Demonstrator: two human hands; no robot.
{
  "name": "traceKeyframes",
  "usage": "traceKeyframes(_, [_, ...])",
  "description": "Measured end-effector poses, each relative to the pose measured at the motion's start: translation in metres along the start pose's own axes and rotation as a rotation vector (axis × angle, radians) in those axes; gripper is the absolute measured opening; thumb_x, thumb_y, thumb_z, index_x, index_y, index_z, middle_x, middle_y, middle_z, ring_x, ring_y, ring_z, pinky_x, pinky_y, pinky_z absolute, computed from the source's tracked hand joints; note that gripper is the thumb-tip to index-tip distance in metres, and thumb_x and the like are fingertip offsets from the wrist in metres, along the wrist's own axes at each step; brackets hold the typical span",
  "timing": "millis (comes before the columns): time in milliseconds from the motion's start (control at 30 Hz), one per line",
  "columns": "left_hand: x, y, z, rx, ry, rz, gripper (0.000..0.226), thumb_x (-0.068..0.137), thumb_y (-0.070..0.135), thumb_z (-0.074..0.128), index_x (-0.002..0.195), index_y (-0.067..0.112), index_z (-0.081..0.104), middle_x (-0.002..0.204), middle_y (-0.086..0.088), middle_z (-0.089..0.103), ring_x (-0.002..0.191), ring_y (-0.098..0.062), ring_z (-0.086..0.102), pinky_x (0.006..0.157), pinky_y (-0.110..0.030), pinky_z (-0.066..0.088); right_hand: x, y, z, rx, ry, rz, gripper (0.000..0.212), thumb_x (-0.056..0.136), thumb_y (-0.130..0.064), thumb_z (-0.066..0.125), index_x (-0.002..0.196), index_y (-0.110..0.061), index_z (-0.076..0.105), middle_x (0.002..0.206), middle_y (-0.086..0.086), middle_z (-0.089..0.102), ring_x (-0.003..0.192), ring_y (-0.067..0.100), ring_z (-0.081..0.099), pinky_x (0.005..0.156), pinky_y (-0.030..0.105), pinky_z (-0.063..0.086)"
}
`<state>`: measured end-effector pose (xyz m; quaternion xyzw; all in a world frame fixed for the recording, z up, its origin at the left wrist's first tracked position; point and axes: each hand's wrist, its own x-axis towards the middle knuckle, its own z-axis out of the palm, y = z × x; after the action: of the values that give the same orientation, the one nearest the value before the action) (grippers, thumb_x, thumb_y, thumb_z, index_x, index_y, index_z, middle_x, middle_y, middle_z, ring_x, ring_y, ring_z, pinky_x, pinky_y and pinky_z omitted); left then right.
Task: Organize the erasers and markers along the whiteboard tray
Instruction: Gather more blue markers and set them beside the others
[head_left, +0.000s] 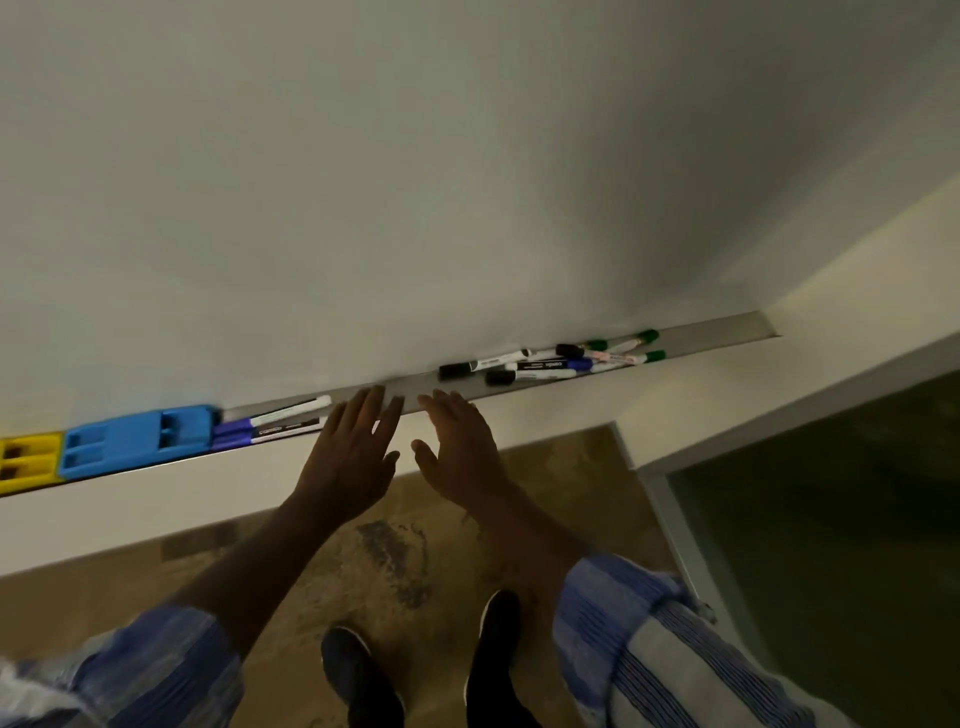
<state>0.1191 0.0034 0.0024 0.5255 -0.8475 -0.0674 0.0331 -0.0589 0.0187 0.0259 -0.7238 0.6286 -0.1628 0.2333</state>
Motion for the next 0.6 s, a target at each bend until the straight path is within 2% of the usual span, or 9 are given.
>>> traceKeyframes(133, [0.019, 0.032, 0.015, 0.009, -0.036, 0.077, 0.094, 0.088, 0.04, 0.066, 0.159, 0.011, 0.012, 0.165, -0.02, 0.007, 0.153, -0.037, 0.009, 0.12, -0.055, 0.024, -0.005, 0.037, -0.026, -0.05, 0.074, 0.025, 0.056, 0.096, -0.029, 0.056, 0.147, -0.012, 0.042, 0.153, 0.01, 0.043, 0.145, 0.025, 0.032, 0.119, 0.041, 0.028])
traceKeyframes(200, [0.029, 0.045, 0.021, 0.014, -0.05, 0.087, 0.1, 0.087, 0.044, 0.065, 0.159, 0.013, 0.004, 0.166, -0.018, -0.003, 0.153, -0.036, 0.001, 0.12, -0.056, 0.021, -0.005, 0.056, -0.04, -0.072, 0.113, 0.045, 0.054, 0.096, -0.029, 0.056, 0.146, -0.012, 0.043, 0.15, 0.01, 0.045, 0.142, 0.024, 0.036, 0.117, 0.04, 0.031])
traceKeyframes(467, [0.049, 0.066, 0.039, 0.06, -0.092, 0.062, 0.114, 0.078, 0.05, 0.072, 0.159, 0.012, 0.002, 0.167, -0.016, -0.007, 0.154, -0.036, -0.002, 0.118, -0.061, 0.02, 0.002, 0.143, -0.103, -0.204, 0.292, 0.143, 0.043, 0.089, -0.012, 0.063, 0.131, -0.005, 0.058, 0.132, 0.016, 0.06, 0.124, 0.033, 0.054, 0.1, 0.044, 0.046])
traceKeyframes(600, [0.052, 0.07, 0.043, 0.082, -0.076, 0.054, 0.115, 0.076, 0.05, 0.074, 0.159, 0.012, 0.004, 0.167, -0.017, -0.005, 0.154, -0.037, -0.002, 0.116, -0.064, 0.018, 0.008, 0.19, -0.13, -0.341, 0.257, 0.16, 0.04, 0.089, -0.008, 0.062, 0.129, -0.007, 0.06, 0.125, 0.014, 0.063, 0.118, 0.033, 0.057, 0.094, 0.045, 0.05])
